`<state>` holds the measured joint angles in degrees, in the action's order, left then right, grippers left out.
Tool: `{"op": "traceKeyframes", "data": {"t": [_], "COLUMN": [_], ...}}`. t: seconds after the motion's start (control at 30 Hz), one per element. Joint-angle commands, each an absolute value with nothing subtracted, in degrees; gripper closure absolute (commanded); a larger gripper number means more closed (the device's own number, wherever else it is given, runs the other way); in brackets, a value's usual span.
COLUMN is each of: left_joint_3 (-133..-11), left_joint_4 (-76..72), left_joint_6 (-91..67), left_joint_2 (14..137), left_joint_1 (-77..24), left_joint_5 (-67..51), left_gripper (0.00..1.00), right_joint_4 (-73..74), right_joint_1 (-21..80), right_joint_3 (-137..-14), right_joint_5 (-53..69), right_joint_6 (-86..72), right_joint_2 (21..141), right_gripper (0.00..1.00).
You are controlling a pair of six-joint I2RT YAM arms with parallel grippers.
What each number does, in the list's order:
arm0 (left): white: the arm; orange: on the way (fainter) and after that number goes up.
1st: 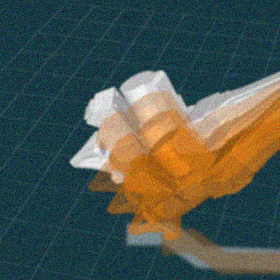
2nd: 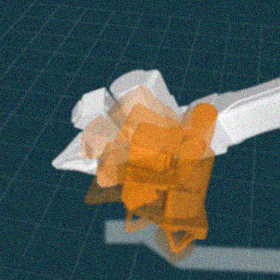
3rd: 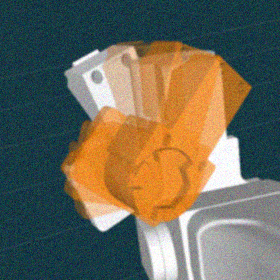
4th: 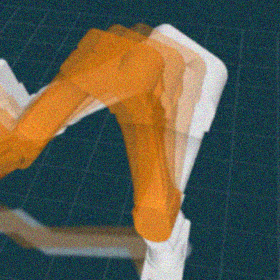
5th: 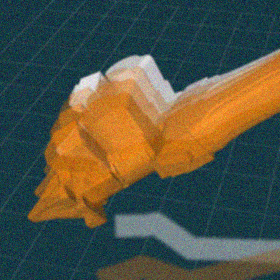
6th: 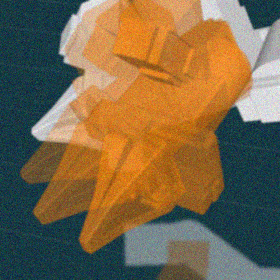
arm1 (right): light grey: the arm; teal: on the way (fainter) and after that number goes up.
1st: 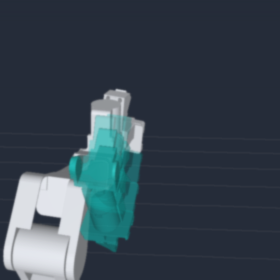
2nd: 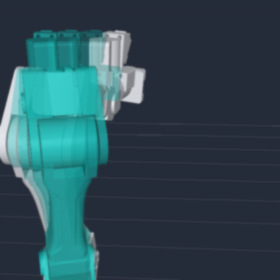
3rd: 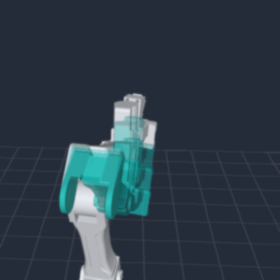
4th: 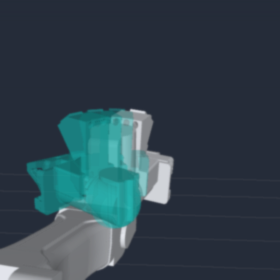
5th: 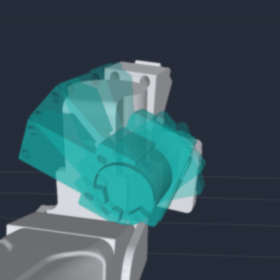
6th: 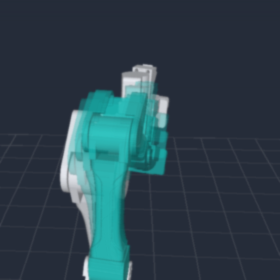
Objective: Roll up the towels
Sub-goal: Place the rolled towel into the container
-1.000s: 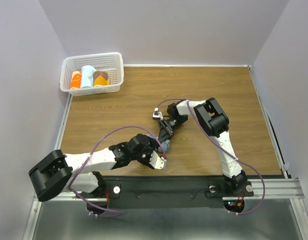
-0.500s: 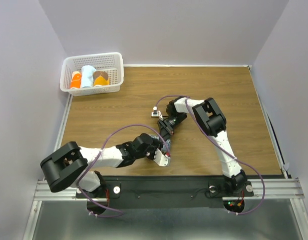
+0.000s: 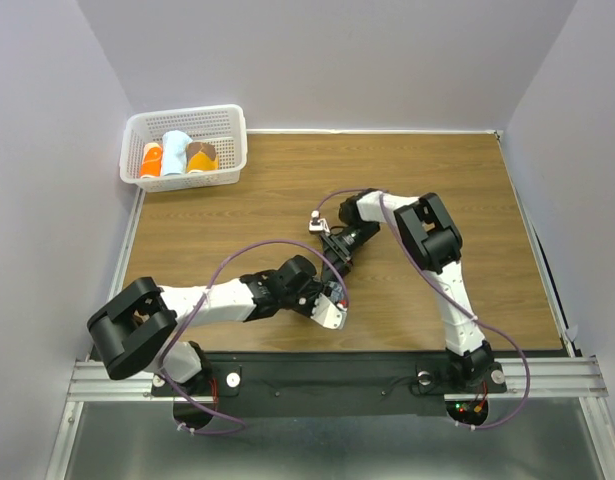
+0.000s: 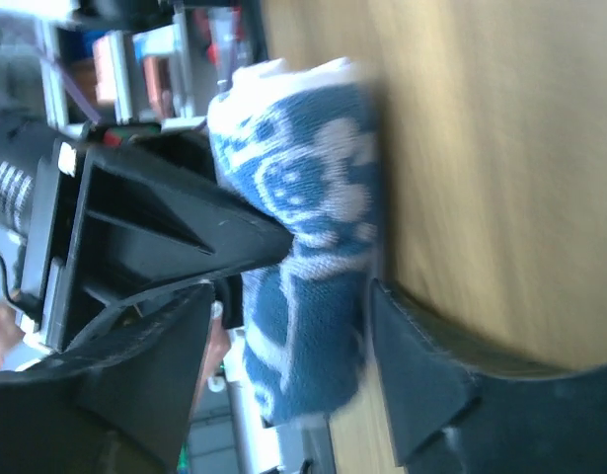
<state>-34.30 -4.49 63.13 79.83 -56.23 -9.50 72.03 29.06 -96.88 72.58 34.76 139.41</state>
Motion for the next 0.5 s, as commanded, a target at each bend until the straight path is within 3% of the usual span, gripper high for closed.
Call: {"op": "traceKeyframes", "data": {"t": [0.0,0.03,0.07,0.13,0.23,0.47], "left_joint_3": [-35.8,-36.3,-37.3,-38.8,-43.3,-61.0], "left_joint_4": [10.4,11.5,13.3,15.7,19.1,29.5], "left_joint_6": [59.9,59.5,58.4,56.2,50.0,37.1], "left_joint_2": [81.2,81.6,82.4,83.3,86.2,94.4], "left_joint_1": [-57.2,-57.2,-57.2,-56.5,-53.4,-35.3], "left_joint_5": [-18.5,-18.8,-19.2,-19.7,-23.1,-35.1], "left_gripper": [0.92,0.93,0.96,1.0,1.0,1.0], "right_joint_4": [55.8,55.5,54.6,54.2,54.1,53.8], "right_joint_1": [24.8,24.1,22.9,21.4,18.6,12.8], "right_joint_3": [-98.6,-99.6,-101.1,-102.6,-104.2,-101.2], "right_joint_5": [54.8,53.3,52.0,49.8,48.6,49.6], "right_joint_6": [24.1,23.0,21.0,19.7,18.1,17.4], "right_joint_2": [137.7,137.0,135.8,134.4,131.8,124.9], "right_gripper": [0.25,0.21,0.09,0.0,0.0,0.0]}}
